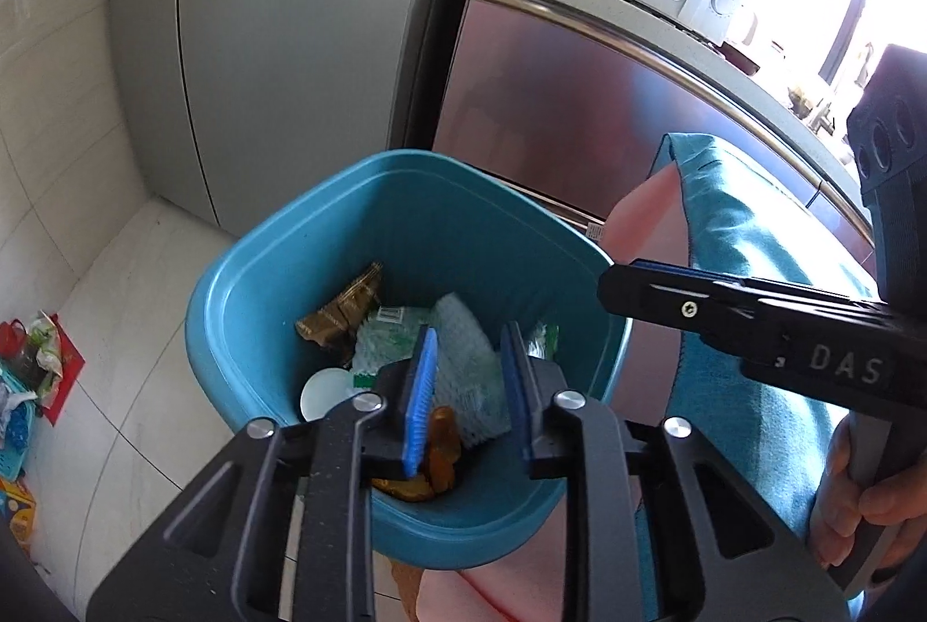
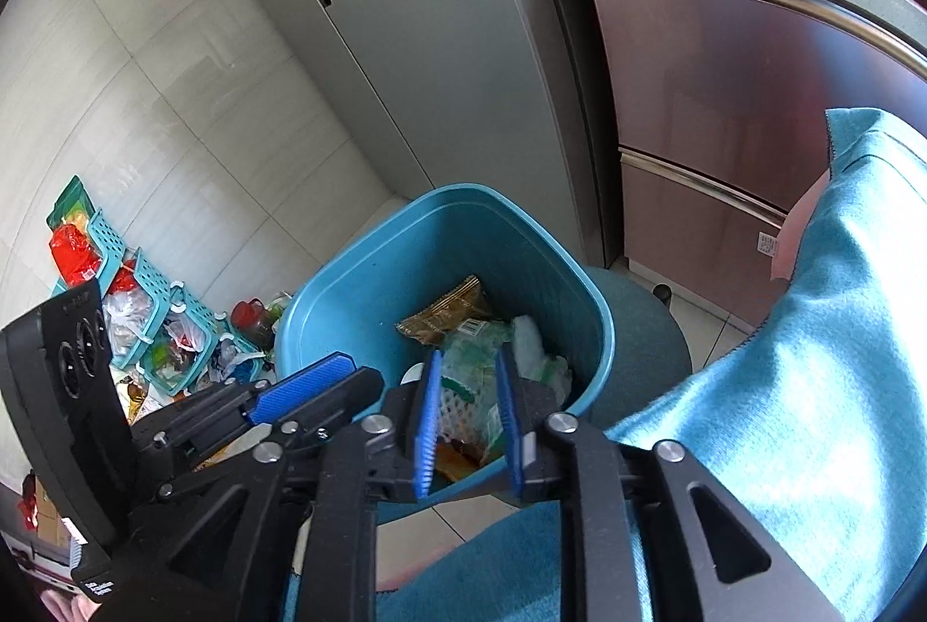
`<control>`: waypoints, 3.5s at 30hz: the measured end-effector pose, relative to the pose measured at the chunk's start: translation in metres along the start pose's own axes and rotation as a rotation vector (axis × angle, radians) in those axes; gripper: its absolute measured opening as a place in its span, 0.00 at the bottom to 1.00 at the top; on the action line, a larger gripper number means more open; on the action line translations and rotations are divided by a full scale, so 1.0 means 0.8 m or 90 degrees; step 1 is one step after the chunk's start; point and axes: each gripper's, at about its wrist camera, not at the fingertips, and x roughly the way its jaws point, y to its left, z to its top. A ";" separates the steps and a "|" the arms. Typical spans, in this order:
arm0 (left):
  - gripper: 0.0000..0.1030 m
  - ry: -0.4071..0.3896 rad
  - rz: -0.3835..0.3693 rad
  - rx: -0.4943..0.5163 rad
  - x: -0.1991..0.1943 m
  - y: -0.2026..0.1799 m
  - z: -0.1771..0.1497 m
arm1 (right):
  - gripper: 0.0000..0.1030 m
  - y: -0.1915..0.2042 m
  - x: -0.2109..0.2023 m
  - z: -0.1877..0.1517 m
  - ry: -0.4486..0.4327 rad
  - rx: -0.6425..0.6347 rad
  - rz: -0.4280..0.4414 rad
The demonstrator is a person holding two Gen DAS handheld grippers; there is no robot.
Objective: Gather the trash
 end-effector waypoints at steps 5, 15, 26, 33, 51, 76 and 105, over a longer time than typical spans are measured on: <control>0.33 -0.016 0.001 -0.001 -0.011 0.001 -0.005 | 0.27 -0.008 -0.014 -0.008 -0.017 0.007 0.008; 0.85 -0.129 -0.017 0.072 -0.093 -0.035 -0.023 | 0.72 -0.027 -0.115 -0.063 -0.138 -0.004 -0.037; 0.95 -0.234 -0.041 0.132 -0.169 -0.113 -0.066 | 0.93 -0.039 -0.244 -0.167 -0.302 0.002 -0.214; 0.95 -0.280 -0.059 0.157 -0.196 -0.170 -0.089 | 0.94 -0.051 -0.298 -0.225 -0.379 0.028 -0.321; 0.95 -0.343 -0.084 0.218 -0.236 -0.242 -0.137 | 0.94 -0.058 -0.367 -0.298 -0.477 0.057 -0.437; 0.95 -0.379 -0.071 0.244 -0.244 -0.253 -0.153 | 0.94 -0.055 -0.391 -0.322 -0.498 0.072 -0.466; 0.95 -0.402 -0.070 0.246 -0.252 -0.257 -0.156 | 0.94 -0.053 -0.400 -0.324 -0.500 0.072 -0.466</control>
